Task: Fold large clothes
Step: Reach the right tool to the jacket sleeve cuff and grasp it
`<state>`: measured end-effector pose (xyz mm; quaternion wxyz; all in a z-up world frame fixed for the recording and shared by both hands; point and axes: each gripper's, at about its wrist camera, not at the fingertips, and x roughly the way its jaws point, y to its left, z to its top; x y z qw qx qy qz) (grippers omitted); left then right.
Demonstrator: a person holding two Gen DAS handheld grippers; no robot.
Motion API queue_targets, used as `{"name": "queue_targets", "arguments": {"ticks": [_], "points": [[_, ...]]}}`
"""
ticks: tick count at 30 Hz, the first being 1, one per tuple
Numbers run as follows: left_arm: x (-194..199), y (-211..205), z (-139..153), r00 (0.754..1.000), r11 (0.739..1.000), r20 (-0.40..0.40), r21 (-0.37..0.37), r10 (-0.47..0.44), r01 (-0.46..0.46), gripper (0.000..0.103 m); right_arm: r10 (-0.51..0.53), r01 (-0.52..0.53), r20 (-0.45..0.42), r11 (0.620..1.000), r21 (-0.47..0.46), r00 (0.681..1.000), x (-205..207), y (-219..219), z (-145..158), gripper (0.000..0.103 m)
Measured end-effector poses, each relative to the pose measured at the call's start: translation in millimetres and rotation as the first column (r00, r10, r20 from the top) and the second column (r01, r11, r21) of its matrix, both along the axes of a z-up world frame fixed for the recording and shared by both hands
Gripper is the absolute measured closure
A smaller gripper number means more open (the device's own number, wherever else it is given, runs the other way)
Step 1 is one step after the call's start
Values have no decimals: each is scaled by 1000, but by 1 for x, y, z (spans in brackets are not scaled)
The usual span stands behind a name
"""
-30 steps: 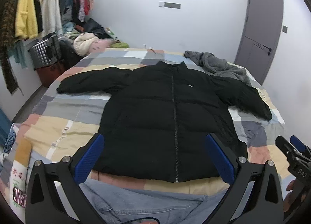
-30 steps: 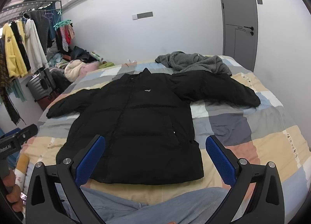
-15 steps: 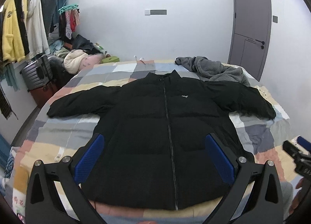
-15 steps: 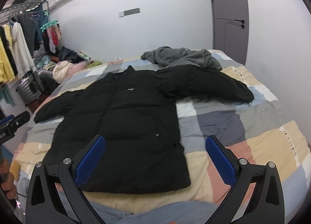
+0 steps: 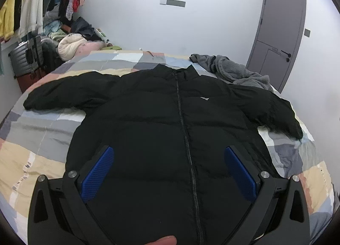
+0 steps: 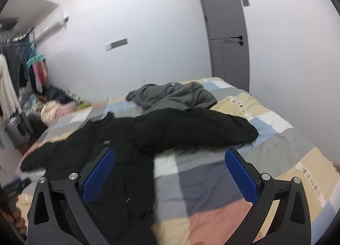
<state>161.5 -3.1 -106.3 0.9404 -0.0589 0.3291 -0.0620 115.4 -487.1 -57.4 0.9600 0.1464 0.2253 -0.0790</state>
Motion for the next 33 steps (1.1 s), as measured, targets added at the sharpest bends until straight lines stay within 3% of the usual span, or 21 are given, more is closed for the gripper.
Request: {"name": "queue_targets", "arguments": {"ticks": [8,13,18,21,25,29,31,33], "points": [[18,8,-19,999,999,-32,-35,34,-35,0,-73,76,-22,964,257,997,69,-103,-72,0],[30,8,-30,998,998,-42,-49,44,-46,0,-134,150,-69,881,448,989,107,-169,-132,0],[40,6,-36,997,997,-39,-40,65,-67,0,-199,243,-140,755,609,970,141,-222,-197,2],[46,6,-40,996,996,-35,-30,84,-85,0,-239,269,-138,695,667,961,153,-243,-220,4],[61,6,-49,992,993,-50,-25,112,-113,0,-329,295,-99,623,725,939,167,-267,-237,19],[74,7,-61,988,990,-68,10,140,-139,0,-386,301,-63,595,745,921,183,-288,-245,22],[81,8,-68,985,988,-81,23,153,-152,0,-392,293,-43,608,738,919,192,-294,-244,23],[87,8,-73,983,987,-93,28,158,-156,0,-375,268,-16,633,726,927,202,-298,-242,31]]}}
